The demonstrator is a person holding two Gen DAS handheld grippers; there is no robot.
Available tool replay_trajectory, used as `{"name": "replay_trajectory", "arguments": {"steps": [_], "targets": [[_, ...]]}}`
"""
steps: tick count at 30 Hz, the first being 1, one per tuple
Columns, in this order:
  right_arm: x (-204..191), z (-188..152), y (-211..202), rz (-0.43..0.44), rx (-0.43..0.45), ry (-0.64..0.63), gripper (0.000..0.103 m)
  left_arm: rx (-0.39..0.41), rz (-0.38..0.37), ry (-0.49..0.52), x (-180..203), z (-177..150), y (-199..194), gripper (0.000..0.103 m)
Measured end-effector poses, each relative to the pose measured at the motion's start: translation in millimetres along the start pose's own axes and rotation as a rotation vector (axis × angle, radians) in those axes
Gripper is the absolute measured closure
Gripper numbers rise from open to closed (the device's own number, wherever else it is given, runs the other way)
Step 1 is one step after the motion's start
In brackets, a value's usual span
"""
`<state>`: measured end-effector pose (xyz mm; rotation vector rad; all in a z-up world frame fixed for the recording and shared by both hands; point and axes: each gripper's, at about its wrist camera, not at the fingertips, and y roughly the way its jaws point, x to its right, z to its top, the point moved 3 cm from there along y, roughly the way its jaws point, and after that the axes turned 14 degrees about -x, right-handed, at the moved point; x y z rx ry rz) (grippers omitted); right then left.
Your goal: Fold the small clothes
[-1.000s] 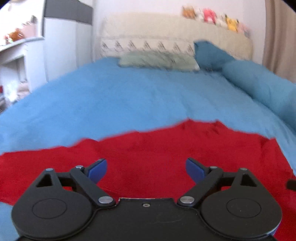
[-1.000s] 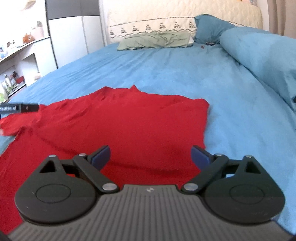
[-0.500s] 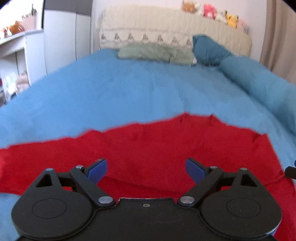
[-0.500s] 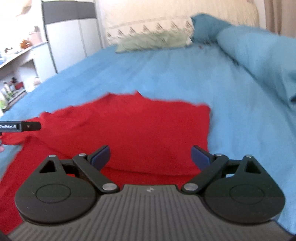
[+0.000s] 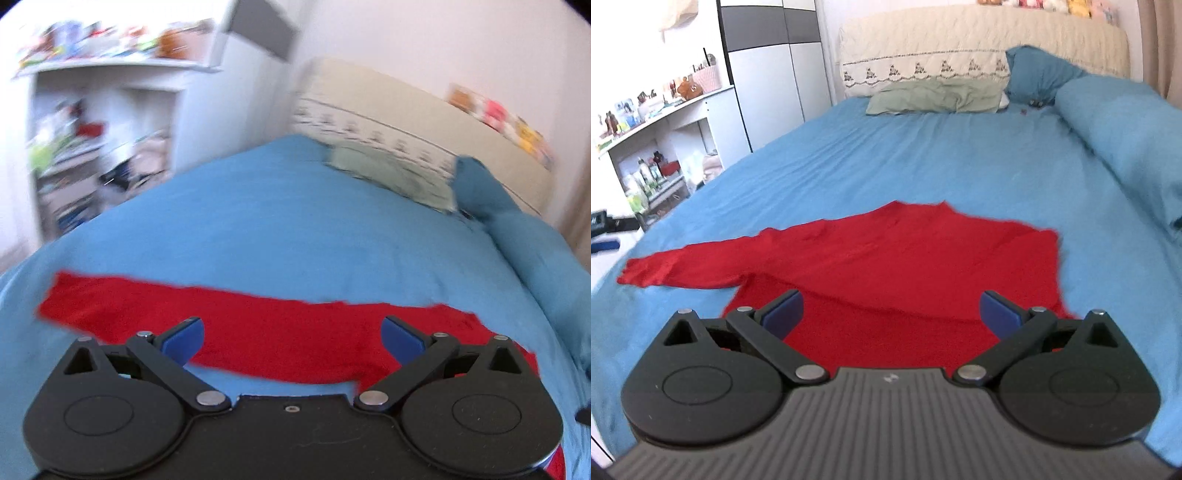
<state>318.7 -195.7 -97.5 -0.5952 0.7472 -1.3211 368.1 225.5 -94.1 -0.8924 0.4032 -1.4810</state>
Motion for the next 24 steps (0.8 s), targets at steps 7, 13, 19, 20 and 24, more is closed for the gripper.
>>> {"name": "replay_trajectory", "arguments": {"steps": [7,13,19,20,24], "targets": [[-38.0,-14.0,32.9,0.012,-0.046,0.018,0.000,-0.033,0.046,-0.255,-125.5,-11.8,17.5,0.013],[-49.2,-19.1,68.6,-0.007,-0.090,0.032,0.000,-0.072,0.031,-0.420,-185.7,-15.4,56.9,0.030],[-53.0,-18.6,93.8,-0.046,-0.109,0.025,0.000,-0.029,0.004,-0.449,-200.6,3.7,80.1,0.031],[-52.6,-18.2,96.5,-0.048,-0.109,0.023,0.000,-0.021,0.005,-0.453,-202.6,6.2,82.0,0.031],[-51.0,-16.8,106.6,-0.057,-0.118,0.021,0.000,-0.022,0.086,-0.431,-204.2,17.9,90.6,0.070]]}}
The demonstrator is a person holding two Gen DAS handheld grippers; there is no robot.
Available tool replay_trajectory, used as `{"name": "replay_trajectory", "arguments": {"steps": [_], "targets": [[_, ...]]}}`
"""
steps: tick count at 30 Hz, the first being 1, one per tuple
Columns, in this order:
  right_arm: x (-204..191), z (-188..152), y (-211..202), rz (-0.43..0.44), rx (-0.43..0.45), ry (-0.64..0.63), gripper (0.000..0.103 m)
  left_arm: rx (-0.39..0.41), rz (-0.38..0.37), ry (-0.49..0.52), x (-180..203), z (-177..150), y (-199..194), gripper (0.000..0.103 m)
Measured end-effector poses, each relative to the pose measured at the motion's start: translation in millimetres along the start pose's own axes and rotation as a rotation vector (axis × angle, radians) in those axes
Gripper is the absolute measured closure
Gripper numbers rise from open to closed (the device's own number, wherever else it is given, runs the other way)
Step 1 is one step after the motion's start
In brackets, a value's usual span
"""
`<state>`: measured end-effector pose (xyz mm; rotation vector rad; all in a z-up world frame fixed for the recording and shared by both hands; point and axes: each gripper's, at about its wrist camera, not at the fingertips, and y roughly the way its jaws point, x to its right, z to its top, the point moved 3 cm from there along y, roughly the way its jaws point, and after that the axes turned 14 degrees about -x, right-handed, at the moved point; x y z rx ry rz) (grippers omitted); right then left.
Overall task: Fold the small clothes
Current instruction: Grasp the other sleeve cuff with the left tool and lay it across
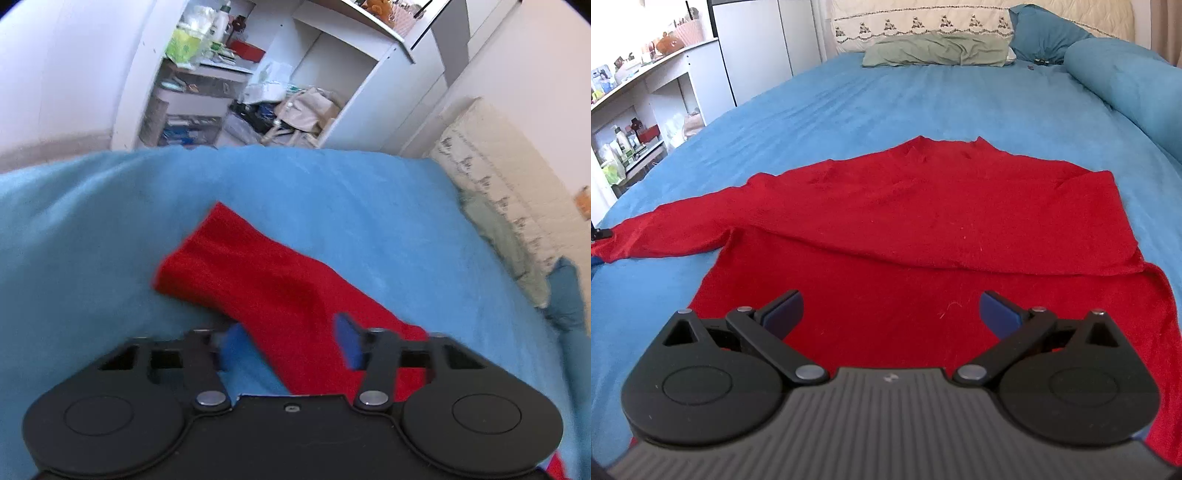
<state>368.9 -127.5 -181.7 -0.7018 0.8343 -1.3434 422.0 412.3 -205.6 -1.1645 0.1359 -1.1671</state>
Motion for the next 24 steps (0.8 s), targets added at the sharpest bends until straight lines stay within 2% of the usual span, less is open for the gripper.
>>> {"name": "replay_trajectory", "arguments": {"steps": [2,7,12,18,24], "targets": [[1.0,0.6,3.1,-0.003,-0.003,0.002,0.000,-0.009,0.021,0.011,0.2,2.1,4.0,0.094],[5.4,1.4,4.0,0.001,0.011,0.010,0.000,-0.007,0.029,0.057,7.5,1.5,-1.7,0.096],[17.8,4.5,-4.5,0.000,0.033,0.024,0.000,0.042,-0.016,0.185,57.3,-1.0,-22.9,0.096],[38.5,6.7,-23.4,-0.006,0.059,0.037,0.000,0.028,-0.166,0.336,168.4,-25.5,-40.5,0.096],[76.3,8.2,-45.5,-0.011,0.102,0.072,0.000,-0.010,-0.321,0.523,300.2,-88.2,-47.6,0.096]]}}
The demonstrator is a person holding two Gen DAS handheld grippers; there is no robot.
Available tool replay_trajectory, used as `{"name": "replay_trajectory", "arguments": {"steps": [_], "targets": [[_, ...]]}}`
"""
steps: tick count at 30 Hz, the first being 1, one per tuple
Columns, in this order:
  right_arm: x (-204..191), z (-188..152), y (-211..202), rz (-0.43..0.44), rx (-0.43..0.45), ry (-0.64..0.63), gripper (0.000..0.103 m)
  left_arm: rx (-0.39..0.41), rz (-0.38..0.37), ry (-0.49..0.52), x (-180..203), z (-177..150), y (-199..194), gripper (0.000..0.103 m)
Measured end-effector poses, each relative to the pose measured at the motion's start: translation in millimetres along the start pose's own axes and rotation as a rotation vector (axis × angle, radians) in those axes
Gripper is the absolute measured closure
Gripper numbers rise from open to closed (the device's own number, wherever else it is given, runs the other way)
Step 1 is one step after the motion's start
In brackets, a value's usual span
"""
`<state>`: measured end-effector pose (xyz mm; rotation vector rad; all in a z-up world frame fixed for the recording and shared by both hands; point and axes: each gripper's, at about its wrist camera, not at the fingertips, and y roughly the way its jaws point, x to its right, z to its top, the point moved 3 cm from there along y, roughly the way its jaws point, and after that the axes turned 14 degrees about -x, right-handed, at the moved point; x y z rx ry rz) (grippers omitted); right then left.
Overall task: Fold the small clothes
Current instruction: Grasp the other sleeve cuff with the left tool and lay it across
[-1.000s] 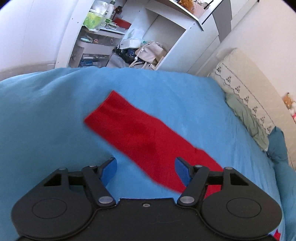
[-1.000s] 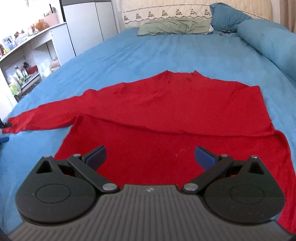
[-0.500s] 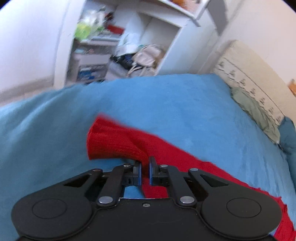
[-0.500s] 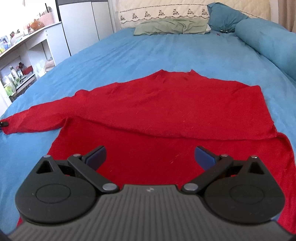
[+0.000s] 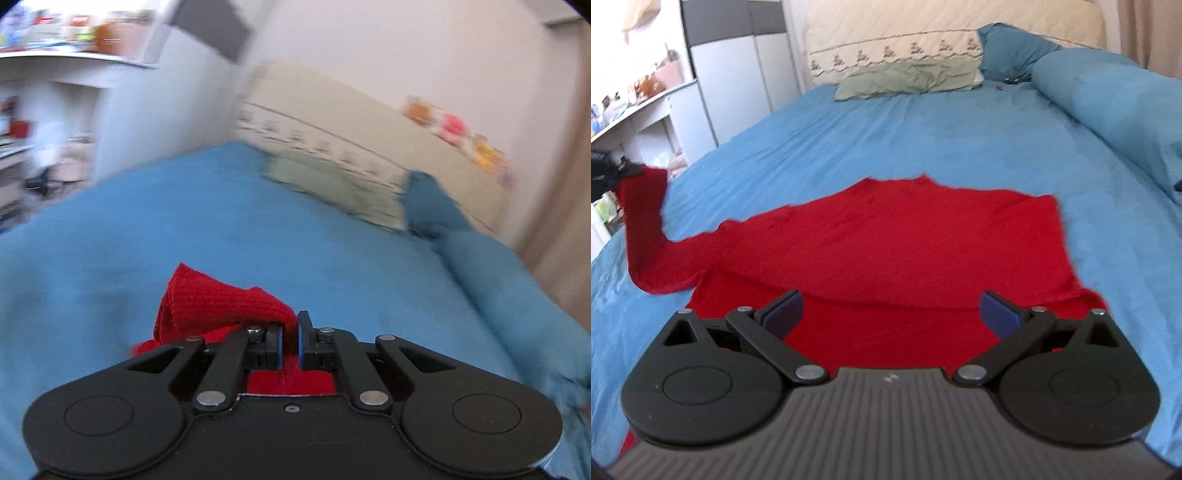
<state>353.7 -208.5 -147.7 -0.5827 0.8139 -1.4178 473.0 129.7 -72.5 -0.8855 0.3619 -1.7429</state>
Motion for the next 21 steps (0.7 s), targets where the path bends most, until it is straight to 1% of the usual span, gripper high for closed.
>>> {"name": "replay_trajectory", "arguments": {"steps": [2,4,6,8,12,15,17,19,20,21], "targets": [[14.0,0.5,-4.8,-0.007,0.012,0.008,0.000,-0.033,-0.056,0.044,46.9,-6.4,19.9,0.096],[29.7,-0.9,-9.1,-0.020,0.023,0.015,0.000,-0.074,-0.094,0.089,87.8,-18.5,44.2,0.096],[42.9,-2.7,-11.4,-0.031,0.028,0.021,0.000,-0.127,-0.114,0.131,123.7,-37.5,72.7,0.096],[59.5,-6.2,-12.1,-0.040,0.027,0.040,0.000,-0.189,-0.114,0.161,148.8,-59.5,102.8,0.096],[87.3,-14.3,-8.2,-0.050,0.006,0.089,0.000,-0.310,-0.086,0.199,175.2,-108.8,154.1,0.096],[101.2,-21.4,-4.2,-0.051,-0.012,0.115,0.000,-0.364,-0.045,0.264,182.4,-134.8,176.0,0.096],[107.5,-25.0,-1.2,-0.049,-0.024,0.123,0.000,-0.374,-0.030,0.309,182.1,-145.3,180.1,0.094],[109.2,-26.2,0.9,-0.053,-0.030,0.119,0.000,-0.365,-0.045,0.339,179.7,-149.8,174.5,0.074],[109.1,-26.0,1.7,-0.053,-0.030,0.115,0.000,-0.360,-0.057,0.346,178.9,-149.2,169.5,0.047],[108.8,-24.9,1.8,-0.054,-0.029,0.110,0.000,-0.348,-0.065,0.355,177.4,-148.7,162.5,0.029]]}}
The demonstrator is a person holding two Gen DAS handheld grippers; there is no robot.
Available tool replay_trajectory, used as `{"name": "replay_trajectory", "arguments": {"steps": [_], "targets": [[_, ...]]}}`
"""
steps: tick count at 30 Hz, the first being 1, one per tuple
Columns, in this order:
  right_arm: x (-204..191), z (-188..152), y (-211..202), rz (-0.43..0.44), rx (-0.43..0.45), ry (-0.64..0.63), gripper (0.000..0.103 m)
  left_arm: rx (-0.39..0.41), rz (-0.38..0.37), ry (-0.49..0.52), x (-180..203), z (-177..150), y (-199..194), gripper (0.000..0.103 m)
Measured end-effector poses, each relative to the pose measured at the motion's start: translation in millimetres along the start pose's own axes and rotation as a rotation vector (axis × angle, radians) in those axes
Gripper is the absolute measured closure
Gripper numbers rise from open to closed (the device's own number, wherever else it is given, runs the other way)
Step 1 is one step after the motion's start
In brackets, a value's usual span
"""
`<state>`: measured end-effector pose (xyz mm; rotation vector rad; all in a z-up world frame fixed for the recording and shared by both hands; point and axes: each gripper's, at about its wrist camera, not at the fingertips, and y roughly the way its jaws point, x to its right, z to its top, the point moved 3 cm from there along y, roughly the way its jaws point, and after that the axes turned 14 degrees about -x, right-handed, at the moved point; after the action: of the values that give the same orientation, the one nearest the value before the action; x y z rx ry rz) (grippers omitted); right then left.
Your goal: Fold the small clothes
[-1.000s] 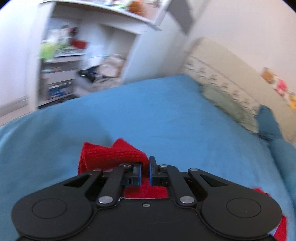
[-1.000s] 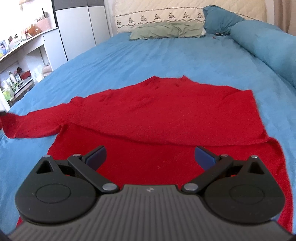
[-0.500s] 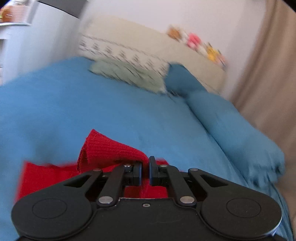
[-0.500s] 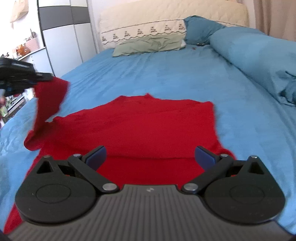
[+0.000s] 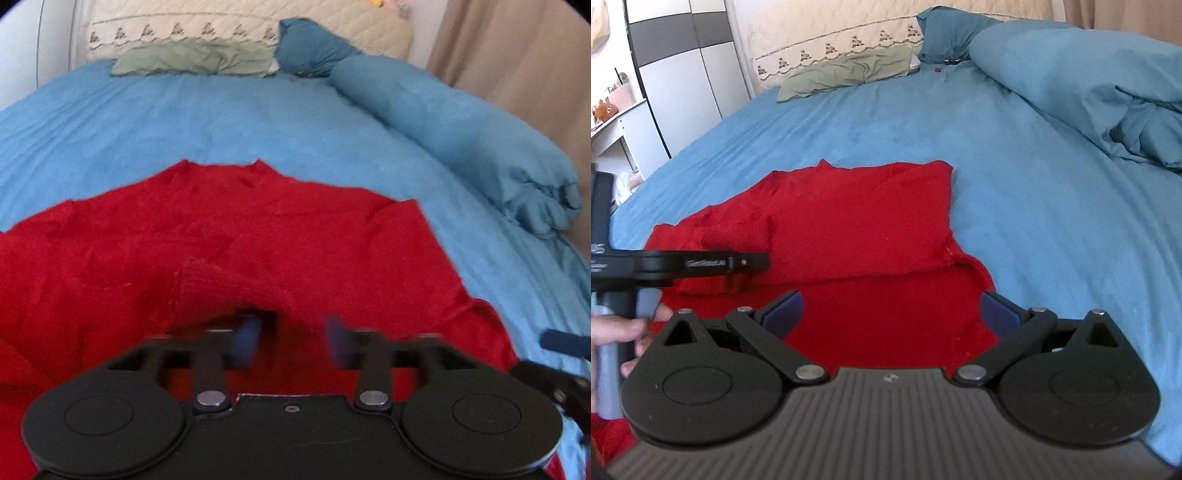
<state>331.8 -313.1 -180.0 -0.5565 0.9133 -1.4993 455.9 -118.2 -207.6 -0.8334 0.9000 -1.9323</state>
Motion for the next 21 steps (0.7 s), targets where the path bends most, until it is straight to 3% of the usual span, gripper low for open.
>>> {"name": "replay_trajectory", "arguments": {"steps": [4,6,8,14,21], "targets": [[-8.8,7.1,-5.5,0.001,0.019,-0.051,0.000,0.050,0.046,0.020,-8.2,-23.4,-34.7,0.026],[-20.7,12.7,-6.9,-0.008,0.028,-0.101,0.000,0.046,0.075,-0.018,-24.1,-39.3,-49.8,0.014],[-38.9,18.8,-5.7,-0.019,0.035,-0.169,0.000,0.058,0.136,-0.069,-43.8,-56.0,-63.8,0.011],[-107.5,39.7,21.6,-0.043,0.037,-0.389,0.000,0.074,0.246,-0.184,-91.2,-91.9,-71.3,0.011],[-173.8,55.0,77.9,-0.098,-0.016,-0.603,0.003,0.095,0.275,-0.192,-102.8,-95.3,-72.9,0.011]]}}
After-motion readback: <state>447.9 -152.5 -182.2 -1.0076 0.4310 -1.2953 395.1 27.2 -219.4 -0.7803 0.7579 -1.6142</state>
